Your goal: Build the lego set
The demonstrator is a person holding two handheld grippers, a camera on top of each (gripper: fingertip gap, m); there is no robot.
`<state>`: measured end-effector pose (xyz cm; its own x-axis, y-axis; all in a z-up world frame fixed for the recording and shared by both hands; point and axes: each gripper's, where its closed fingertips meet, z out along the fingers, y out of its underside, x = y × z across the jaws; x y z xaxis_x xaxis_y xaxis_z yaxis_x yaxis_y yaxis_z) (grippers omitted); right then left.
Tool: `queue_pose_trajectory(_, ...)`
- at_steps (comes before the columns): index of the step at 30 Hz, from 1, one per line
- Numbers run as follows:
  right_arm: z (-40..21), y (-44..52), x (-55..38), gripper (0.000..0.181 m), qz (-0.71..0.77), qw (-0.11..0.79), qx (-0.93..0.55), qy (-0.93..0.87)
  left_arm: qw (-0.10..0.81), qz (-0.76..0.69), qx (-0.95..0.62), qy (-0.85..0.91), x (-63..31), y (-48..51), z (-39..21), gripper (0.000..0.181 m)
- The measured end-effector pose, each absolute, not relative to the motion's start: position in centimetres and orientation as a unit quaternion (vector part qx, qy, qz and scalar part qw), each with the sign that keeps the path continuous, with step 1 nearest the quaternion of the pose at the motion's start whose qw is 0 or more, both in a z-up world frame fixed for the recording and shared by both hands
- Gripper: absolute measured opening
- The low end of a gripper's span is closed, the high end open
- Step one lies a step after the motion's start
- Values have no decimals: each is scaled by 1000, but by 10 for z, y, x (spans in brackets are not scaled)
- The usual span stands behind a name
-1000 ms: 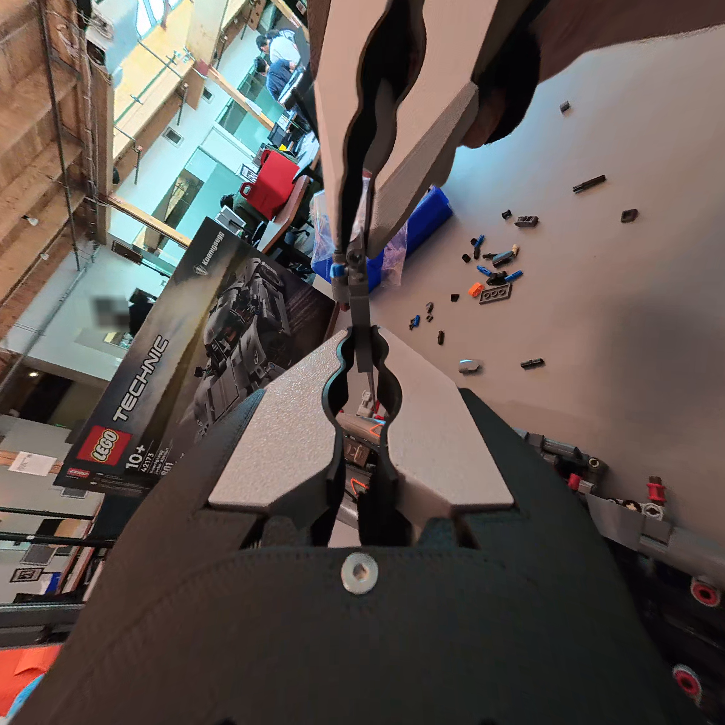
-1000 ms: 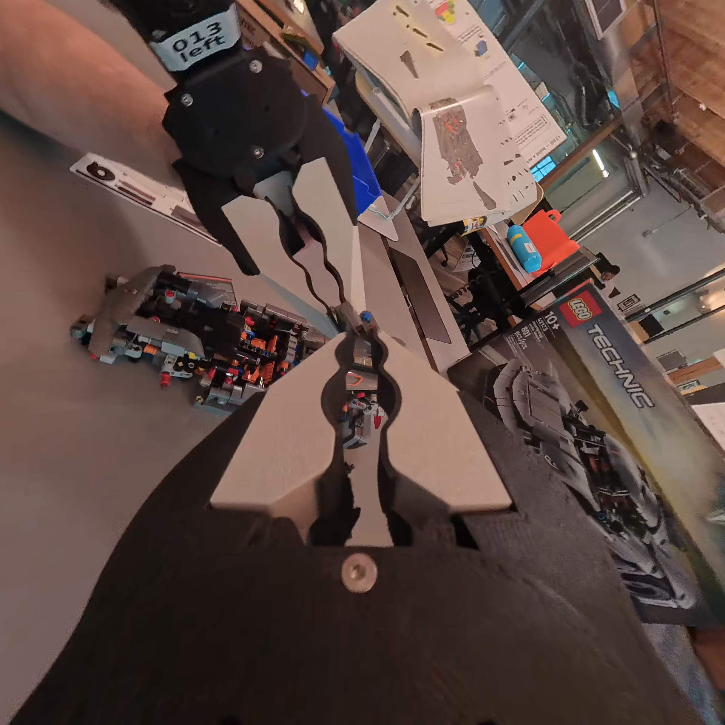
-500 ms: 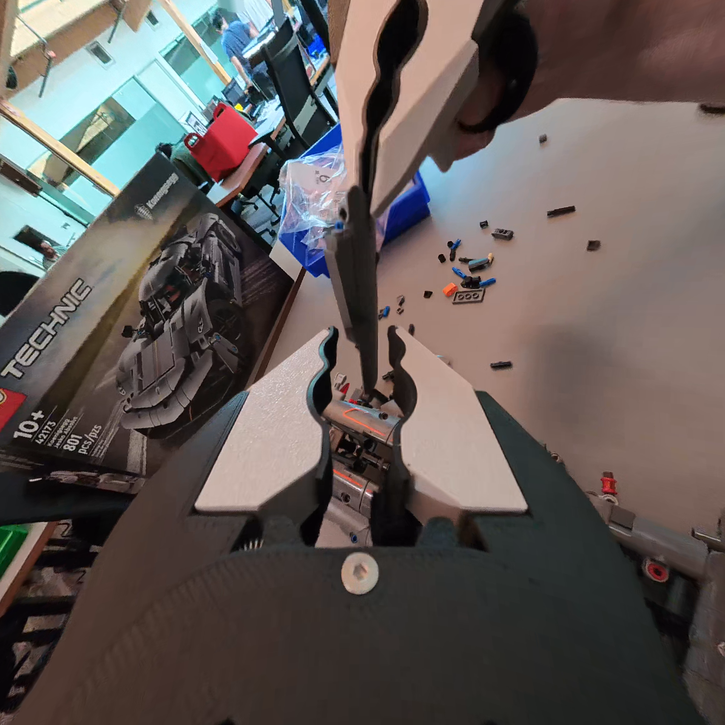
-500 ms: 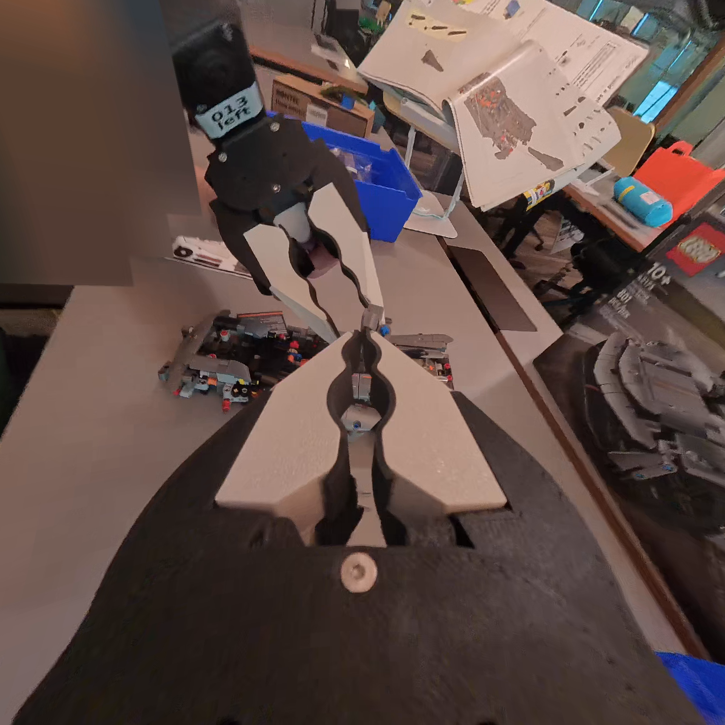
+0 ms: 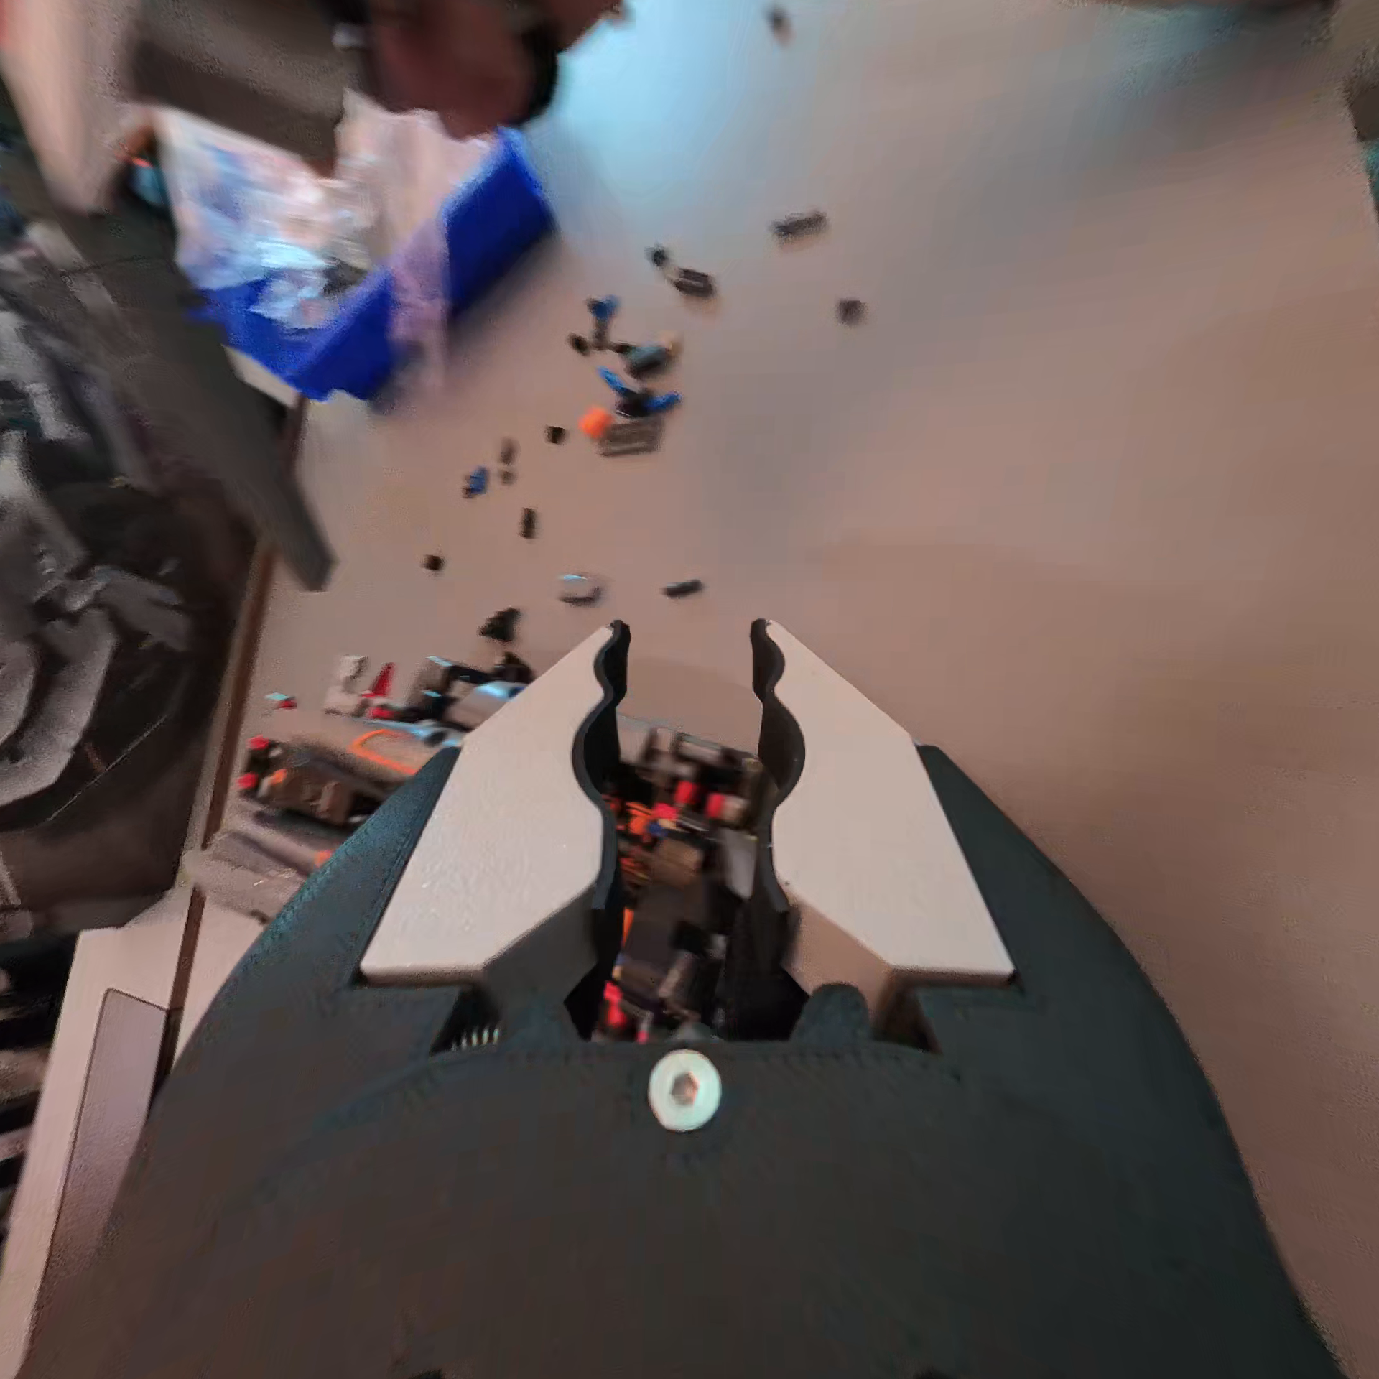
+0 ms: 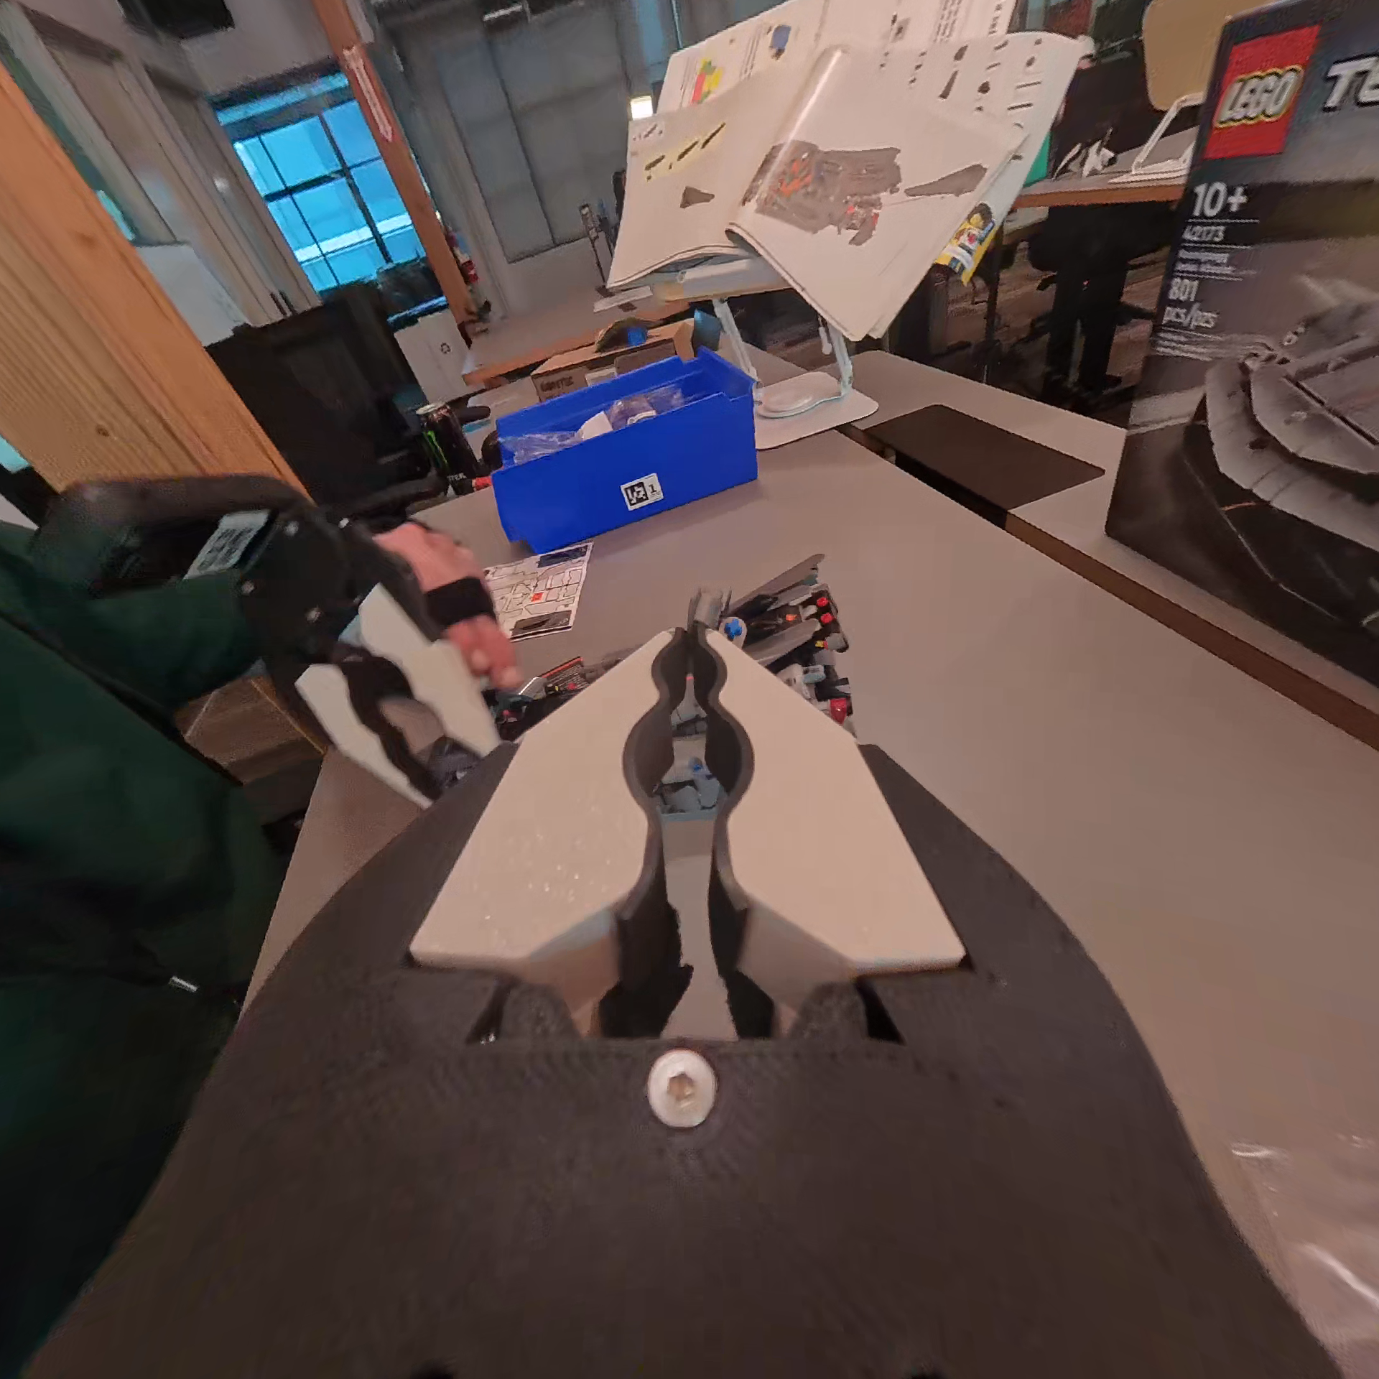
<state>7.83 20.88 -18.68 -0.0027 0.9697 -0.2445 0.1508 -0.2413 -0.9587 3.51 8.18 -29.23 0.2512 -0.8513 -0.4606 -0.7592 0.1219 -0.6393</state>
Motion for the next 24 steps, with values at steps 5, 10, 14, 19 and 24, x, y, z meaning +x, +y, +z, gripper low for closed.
queue_pose_trajectory(5, -201, 216, 82, 0, 532, 385, -593, -466, 348, 13, -658, 668, 32, 56, -345, 11)
queue_pose_trajectory(10, -208, 218, 86, 0, 540, 378, -596, -459, 331, 16, -670, 664, 25, 51, -348, 0)
queue_pose_trajectory(14, -210, 217, 84, 0, 543, 372, -598, -457, 318, 49, -668, 671, 13, 51, -352, 0)
queue_pose_trajectory(19, -214, 217, 81, 0, 548, 365, -600, -455, 344, 91, -654, 667, 20, 48, -342, 0)
queue_pose_trajectory(24, -220, 217, 79, 0, 546, 359, -604, -455, 303, 175, -648, 677, 6, 53, -354, 0)
